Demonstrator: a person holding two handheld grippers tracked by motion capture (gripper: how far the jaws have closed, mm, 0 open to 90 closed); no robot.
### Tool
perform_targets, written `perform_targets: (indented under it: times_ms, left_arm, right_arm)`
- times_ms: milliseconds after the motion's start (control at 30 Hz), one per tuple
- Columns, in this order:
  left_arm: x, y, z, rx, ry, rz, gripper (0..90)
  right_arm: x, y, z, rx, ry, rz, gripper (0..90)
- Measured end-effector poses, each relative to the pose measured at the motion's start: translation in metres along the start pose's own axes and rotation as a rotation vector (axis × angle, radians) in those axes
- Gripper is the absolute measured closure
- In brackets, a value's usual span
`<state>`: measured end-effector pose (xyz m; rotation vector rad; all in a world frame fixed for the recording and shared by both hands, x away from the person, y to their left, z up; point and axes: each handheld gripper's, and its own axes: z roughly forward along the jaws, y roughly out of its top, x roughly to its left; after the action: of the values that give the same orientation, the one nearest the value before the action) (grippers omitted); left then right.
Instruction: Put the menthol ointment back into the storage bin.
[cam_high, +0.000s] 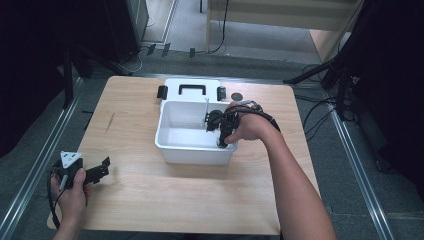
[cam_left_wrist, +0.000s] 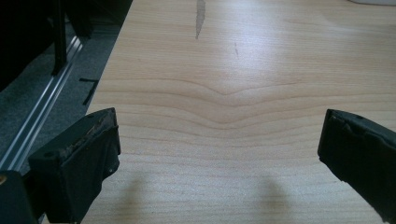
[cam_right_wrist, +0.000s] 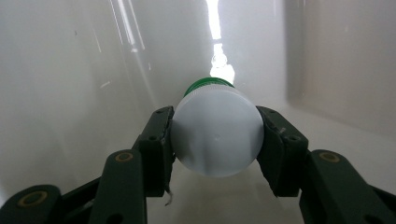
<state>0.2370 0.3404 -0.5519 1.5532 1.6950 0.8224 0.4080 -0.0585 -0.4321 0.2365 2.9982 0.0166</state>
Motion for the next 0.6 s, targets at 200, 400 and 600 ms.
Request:
perform_targets:
  times_ms: [200, 400, 600]
  left_arm:
    - [0.0, 0.0, 0.0, 0.0, 0.0, 0.0, 0.0]
    - [0.0, 0.0, 0.0, -0.001, 0.0, -0.002, 0.0]
    - [0.0, 0.0, 0.0, 0.0, -0.001, -0.002, 0.0]
  right_arm:
    - [0.002, 0.005, 0.006, 0.024, 0.003, -0.022, 51.4]
    - [0.001, 0.008, 0.01, 0.047, 0.014, -0.017, 51.4]
    - [0.001, 0.011, 0.012, 0.083, 0.021, -0.008, 51.3]
